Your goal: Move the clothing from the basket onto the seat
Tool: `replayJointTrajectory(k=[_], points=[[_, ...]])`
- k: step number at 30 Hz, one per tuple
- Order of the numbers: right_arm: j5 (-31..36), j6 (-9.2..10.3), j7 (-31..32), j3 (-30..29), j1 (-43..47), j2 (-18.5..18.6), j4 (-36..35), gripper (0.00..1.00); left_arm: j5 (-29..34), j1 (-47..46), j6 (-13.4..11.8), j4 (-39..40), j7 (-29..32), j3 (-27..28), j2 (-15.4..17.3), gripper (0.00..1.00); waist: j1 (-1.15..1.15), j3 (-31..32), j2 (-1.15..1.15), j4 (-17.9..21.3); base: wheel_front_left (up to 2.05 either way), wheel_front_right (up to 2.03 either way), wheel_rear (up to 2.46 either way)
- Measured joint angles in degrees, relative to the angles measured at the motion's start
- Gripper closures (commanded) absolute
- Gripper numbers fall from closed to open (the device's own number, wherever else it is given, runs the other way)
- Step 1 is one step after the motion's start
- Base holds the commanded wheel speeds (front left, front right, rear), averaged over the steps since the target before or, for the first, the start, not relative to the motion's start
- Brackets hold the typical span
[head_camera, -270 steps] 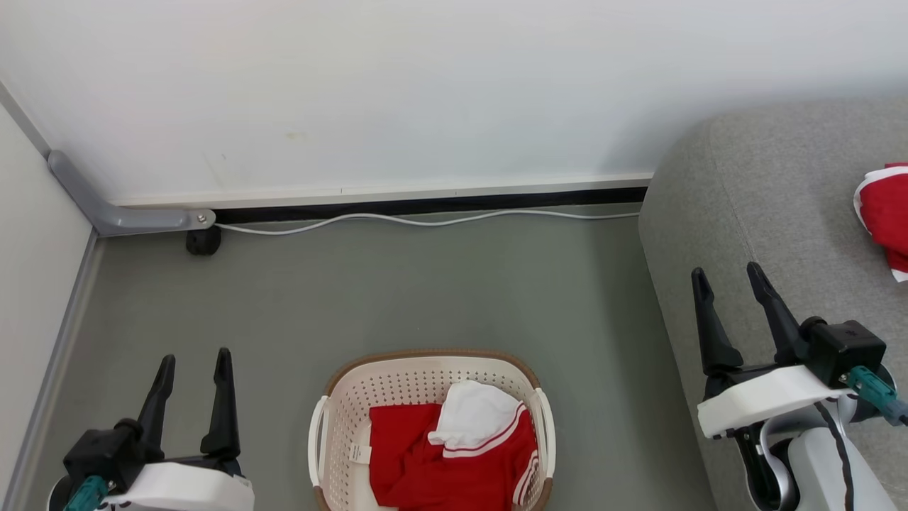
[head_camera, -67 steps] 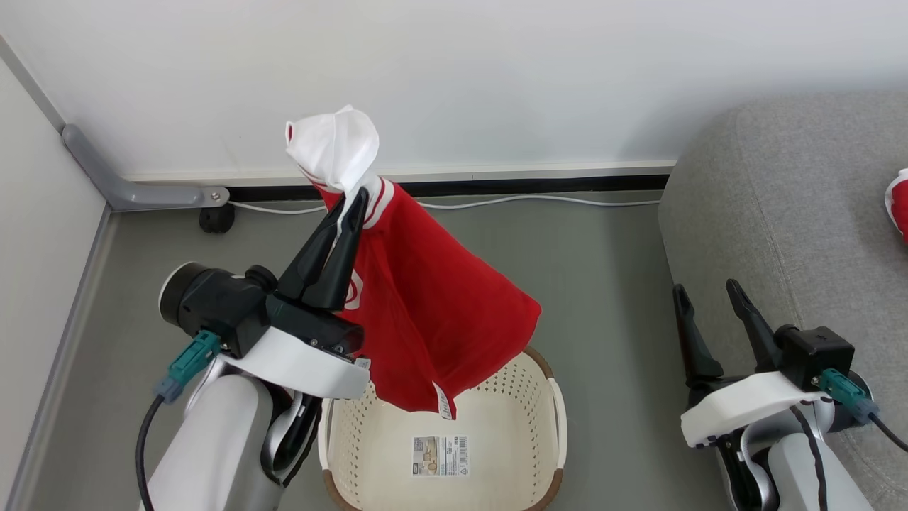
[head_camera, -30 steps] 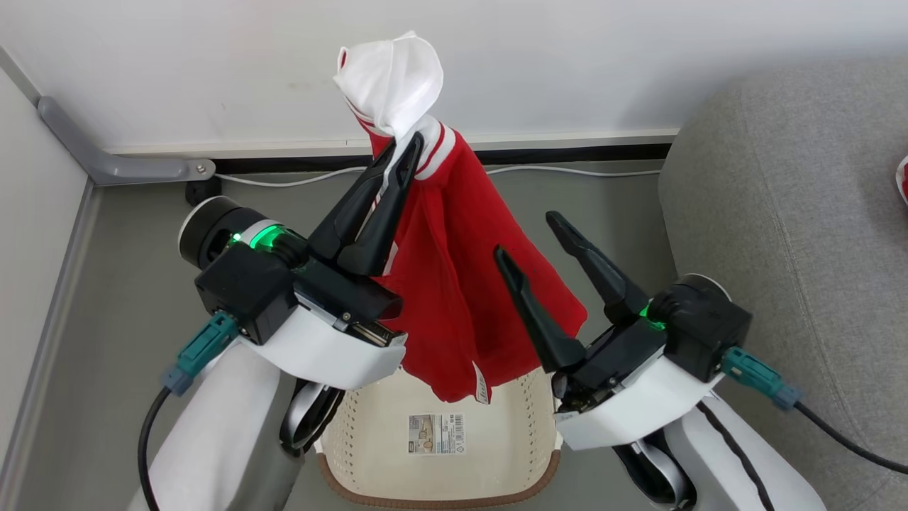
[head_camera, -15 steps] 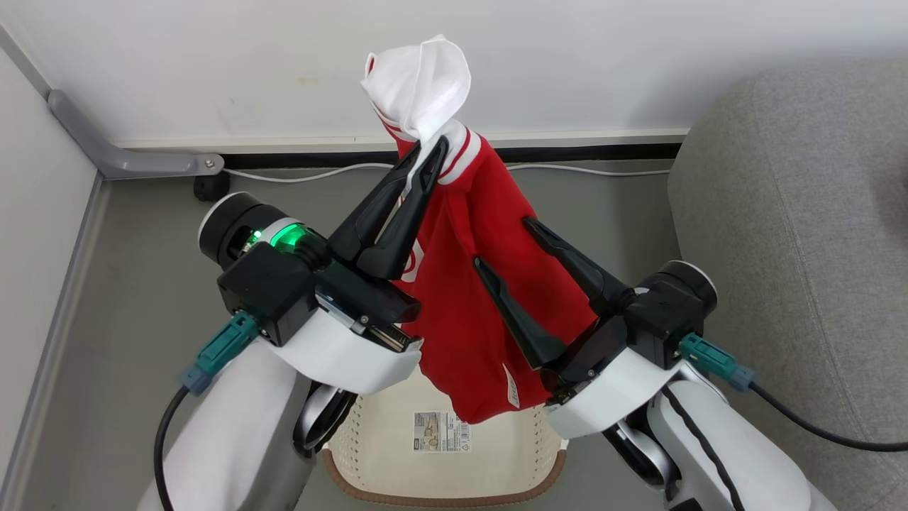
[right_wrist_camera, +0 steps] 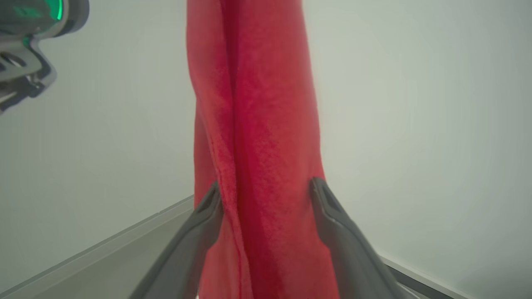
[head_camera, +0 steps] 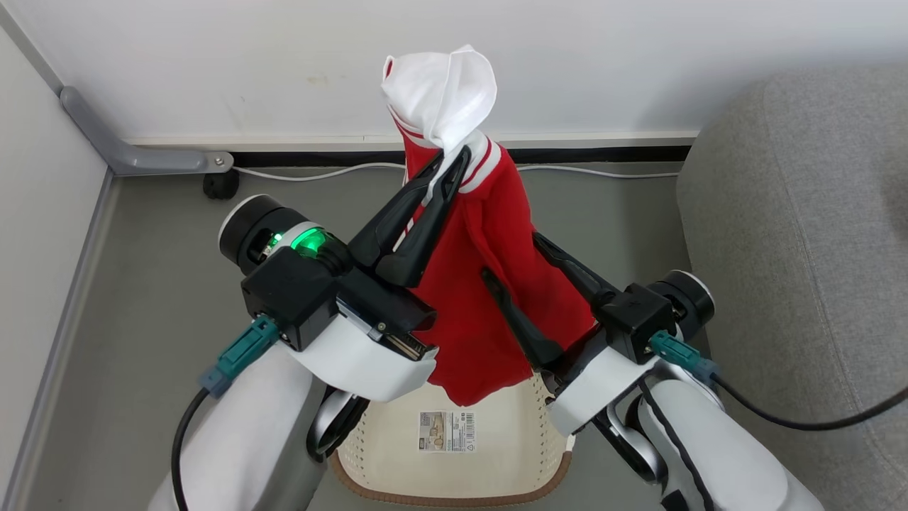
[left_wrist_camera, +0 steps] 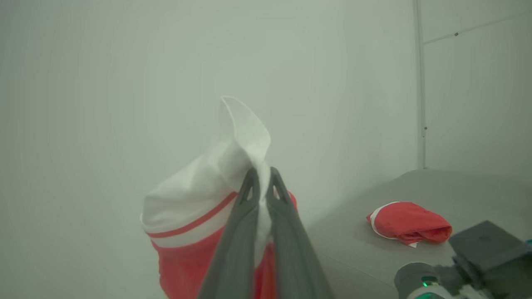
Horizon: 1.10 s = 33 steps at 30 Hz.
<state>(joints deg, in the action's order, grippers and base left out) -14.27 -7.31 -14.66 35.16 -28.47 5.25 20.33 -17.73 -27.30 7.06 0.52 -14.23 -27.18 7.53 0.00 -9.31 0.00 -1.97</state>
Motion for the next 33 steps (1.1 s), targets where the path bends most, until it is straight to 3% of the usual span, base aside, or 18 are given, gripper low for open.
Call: replayJointTrajectory(k=[9,10,11,12,23,24,25,26,27,33], points=[[-1.7,0.0,0.0,1.9,-3.1,-1.0,7.7,0.0,0.0,0.0,0.0,-0.2,-0.2,-1.3,-0.4,1.0,0.0,0.0,0.0,-0.5,0.0,0.0,0.0],[-2.5,0.0,0.0,2.5,-3.4,-1.0,8.5,0.06,-0.1,0.0,0.0,-0.3,-0.2,-1.4,-0.4,1.0,0.0,0.1,0.0,-0.6,0.0,0.0,0.0],[-3.1,0.0,0.0,3.0,-3.6,-1.1,9.2,0.37,-0.1,0.0,0.0,-0.4,-0.2,-1.5,-0.4,1.0,0.0,0.1,0.0,-0.6,0.0,0.0,0.0],[-3.7,0.0,0.0,3.5,-3.9,-1.1,9.9,0.98,-0.2,0.0,0.0,-0.5,-0.2,-1.6,-0.4,1.0,0.0,0.2,0.0,-0.6,0.0,0.0,0.0],[-6.7,0.0,0.0,4.6,-5.0,-1.3,11.0,1.0,-0.6,0.0,0.0,-1.7,-0.4,-1.5,-0.3,1.0,0.0,0.3,0.0,0.2,0.0,0.0,0.0],[-6.7,0.0,0.0,4.5,-5.0,-1.3,10.9,1.0,-0.7,0.0,0.0,-1.9,-0.4,-1.5,-0.2,0.95,0.0,0.3,0.0,0.3,0.0,0.0,0.0],[-6.8,0.0,0.0,4.3,-5.0,-1.3,10.8,1.0,-0.9,0.0,0.0,-2.3,-0.5,-1.5,-0.3,0.71,0.0,0.3,0.0,0.5,0.0,0.0,0.0],[-6.9,0.0,0.0,4.1,-5.0,-1.3,10.6,1.0,-1.4,0.0,0.0,-2.8,-0.5,-1.5,-0.2,0.2,0.0,0.3,0.0,0.6,0.0,0.0,0.0],[-6.9,0.0,0.0,3.9,-5.0,-1.3,10.4,1.0,-1.7,0.0,0.0,-3.3,-0.5,-1.5,-0.2,0.0,0.0,0.3,0.0,0.8,0.0,0.0,0.0],[-6.8,0.0,0.0,1.2,-4.1,-1.3,9.0,1.0,-2.7,0.1,0.0,-6.0,-0.5,-1.9,0.6,0.0,0.0,0.4,0.0,1.5,0.0,0.0,0.0]])
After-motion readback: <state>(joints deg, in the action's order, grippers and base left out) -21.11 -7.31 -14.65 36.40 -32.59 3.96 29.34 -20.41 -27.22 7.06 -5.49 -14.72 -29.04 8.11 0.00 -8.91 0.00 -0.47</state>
